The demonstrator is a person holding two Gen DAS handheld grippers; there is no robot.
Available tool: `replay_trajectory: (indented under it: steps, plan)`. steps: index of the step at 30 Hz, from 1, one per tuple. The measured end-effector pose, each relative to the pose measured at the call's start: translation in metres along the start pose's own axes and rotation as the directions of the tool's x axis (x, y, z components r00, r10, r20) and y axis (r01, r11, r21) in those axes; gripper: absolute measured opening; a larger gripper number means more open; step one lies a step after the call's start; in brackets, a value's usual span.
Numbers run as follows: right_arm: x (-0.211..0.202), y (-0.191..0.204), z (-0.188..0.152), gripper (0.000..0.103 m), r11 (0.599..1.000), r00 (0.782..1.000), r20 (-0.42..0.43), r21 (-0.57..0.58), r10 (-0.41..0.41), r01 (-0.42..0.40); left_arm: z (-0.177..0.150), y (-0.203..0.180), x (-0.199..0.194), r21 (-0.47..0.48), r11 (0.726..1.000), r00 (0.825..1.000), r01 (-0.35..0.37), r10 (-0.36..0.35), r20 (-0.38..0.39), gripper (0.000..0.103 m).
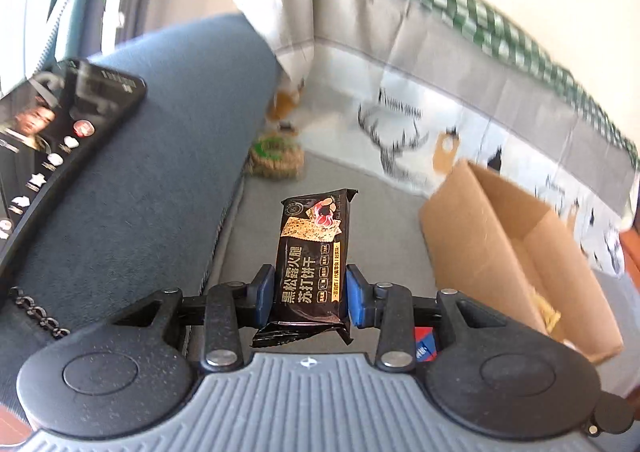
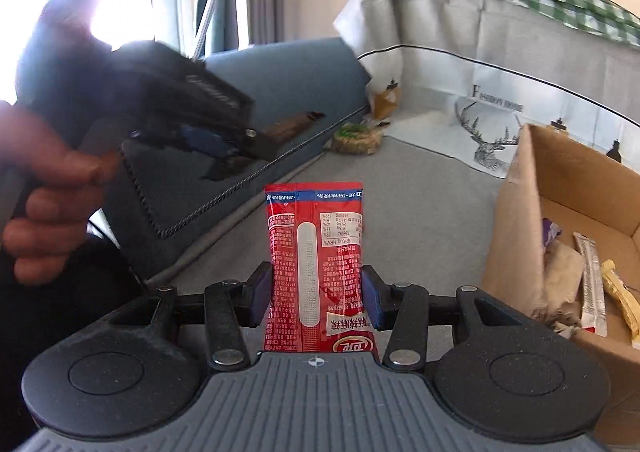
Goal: Organize snacks
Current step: 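Grasp and lift the dark brown biscuit bar with the left gripper, then carry the red bag and brown bar over the cardboard box with both grippers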
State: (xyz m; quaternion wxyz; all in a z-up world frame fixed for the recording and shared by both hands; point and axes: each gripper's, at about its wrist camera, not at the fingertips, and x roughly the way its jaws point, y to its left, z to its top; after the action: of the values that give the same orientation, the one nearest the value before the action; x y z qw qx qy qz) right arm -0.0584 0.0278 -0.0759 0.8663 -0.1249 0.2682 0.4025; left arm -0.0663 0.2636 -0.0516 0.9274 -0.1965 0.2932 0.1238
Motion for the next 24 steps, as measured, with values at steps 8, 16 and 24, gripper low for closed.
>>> replay_trajectory:
  steps: [8,16,24]
  plan:
    - [-0.029,-0.015,0.001,0.048,0.999,0.991,0.132,0.035,-0.008,0.004,-0.002,-0.017,-0.017,0.046,0.998,0.994,0.042,-0.046,0.103,0.041]
    - [-0.095,-0.078,0.024,0.049,0.985,0.941,0.319,0.158,-0.117,0.069,-0.012,-0.037,-0.030,0.103,0.993,0.994,0.052,-0.061,0.088,0.041]
    - [-0.123,-0.158,-0.004,0.049,0.937,0.907,0.324,0.306,-0.270,0.169,-0.020,-0.053,-0.030,0.148,0.988,0.992,0.051,-0.067,0.105,0.041]
